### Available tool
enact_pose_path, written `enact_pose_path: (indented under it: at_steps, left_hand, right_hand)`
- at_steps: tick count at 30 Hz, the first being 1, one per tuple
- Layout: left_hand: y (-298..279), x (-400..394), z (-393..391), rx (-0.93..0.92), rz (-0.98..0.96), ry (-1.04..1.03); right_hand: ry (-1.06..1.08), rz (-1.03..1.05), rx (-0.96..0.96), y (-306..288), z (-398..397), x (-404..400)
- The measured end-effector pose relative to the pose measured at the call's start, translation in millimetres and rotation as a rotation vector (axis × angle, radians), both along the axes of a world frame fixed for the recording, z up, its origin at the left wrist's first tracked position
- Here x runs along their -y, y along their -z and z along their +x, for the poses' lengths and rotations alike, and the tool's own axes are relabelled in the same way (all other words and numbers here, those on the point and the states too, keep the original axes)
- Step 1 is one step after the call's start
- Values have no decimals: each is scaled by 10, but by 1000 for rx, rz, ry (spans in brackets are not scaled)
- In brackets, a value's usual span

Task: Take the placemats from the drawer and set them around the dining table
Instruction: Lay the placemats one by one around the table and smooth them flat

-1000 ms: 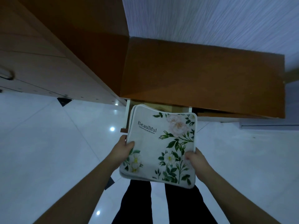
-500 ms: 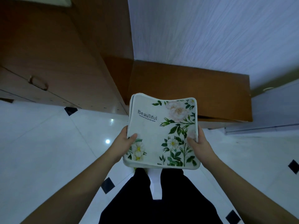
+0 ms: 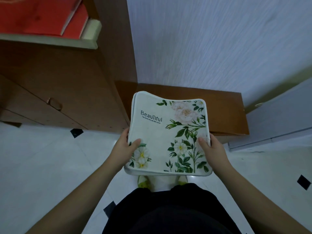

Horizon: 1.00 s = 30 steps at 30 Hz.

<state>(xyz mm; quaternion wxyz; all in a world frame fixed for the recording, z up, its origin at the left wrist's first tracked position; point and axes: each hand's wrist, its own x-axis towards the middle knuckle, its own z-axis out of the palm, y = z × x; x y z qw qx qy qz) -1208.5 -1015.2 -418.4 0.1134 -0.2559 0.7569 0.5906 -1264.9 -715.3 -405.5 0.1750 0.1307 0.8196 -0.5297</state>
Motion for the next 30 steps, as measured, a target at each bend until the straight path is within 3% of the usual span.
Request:
enact_pose_path:
  at_steps: [6,17,30]
  left_hand:
    - [-240,-316,80,-22,-33,-100]
    - [-630,-1041,544,-111,-38,-400]
    - [-926,-1133,2000,-198,-84,-834]
  right_hand:
    - [21,-187,58,-176,-97,-277]
    - [-168,-367,179,-419,-412,-693]
    - [-635,-383,175,-675,105,111]
